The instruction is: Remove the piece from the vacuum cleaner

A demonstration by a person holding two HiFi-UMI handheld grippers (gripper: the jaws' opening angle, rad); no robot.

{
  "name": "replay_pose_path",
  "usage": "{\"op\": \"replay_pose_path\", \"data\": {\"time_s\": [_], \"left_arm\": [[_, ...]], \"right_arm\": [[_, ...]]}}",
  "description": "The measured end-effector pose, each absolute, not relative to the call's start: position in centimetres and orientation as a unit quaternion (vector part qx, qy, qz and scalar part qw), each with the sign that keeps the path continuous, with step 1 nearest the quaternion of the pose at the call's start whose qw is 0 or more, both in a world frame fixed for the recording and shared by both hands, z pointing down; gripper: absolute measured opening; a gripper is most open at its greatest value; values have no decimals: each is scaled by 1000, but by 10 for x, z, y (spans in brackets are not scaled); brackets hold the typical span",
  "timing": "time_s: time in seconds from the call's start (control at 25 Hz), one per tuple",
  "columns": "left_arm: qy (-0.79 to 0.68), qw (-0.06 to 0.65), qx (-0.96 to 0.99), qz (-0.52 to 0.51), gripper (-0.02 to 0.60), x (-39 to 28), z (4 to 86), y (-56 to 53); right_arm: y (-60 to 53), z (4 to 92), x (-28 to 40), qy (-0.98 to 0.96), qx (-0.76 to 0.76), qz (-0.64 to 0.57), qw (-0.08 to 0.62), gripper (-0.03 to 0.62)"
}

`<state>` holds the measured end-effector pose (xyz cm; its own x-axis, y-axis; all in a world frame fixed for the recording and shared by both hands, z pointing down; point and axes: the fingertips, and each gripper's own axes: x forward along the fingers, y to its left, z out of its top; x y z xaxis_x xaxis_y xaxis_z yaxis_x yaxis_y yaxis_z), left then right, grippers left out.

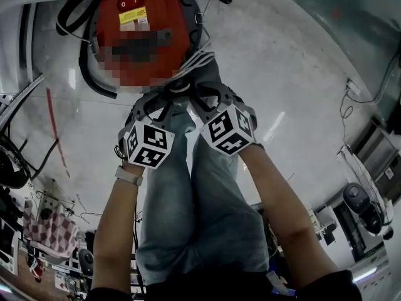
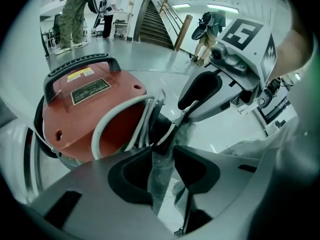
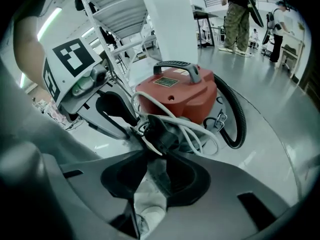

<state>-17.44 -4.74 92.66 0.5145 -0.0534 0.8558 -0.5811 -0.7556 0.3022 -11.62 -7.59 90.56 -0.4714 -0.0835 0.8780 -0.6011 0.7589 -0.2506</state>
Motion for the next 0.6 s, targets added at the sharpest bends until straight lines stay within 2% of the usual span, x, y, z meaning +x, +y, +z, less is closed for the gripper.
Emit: {"op": "replay_pose_path", "data": {"time_s": [0.12,0.28,0.44,0.6], "left_arm": [[-186,286,823,454,129,-170,931,-48],[-167,259,829,467,118,-163,939,-51],[-152,243,832,475,107,-158,943,-51],[-146,266,836,457,106,-157,941,-50]], "right_arm": [[-75,906,-120,-821,190,252,476,127],[-71,915,-126,-828,159,214,493,87],[-69,921,-129,-830,138,193,505,87],[-70,919,-130,-833,125,184,507,87]]}}
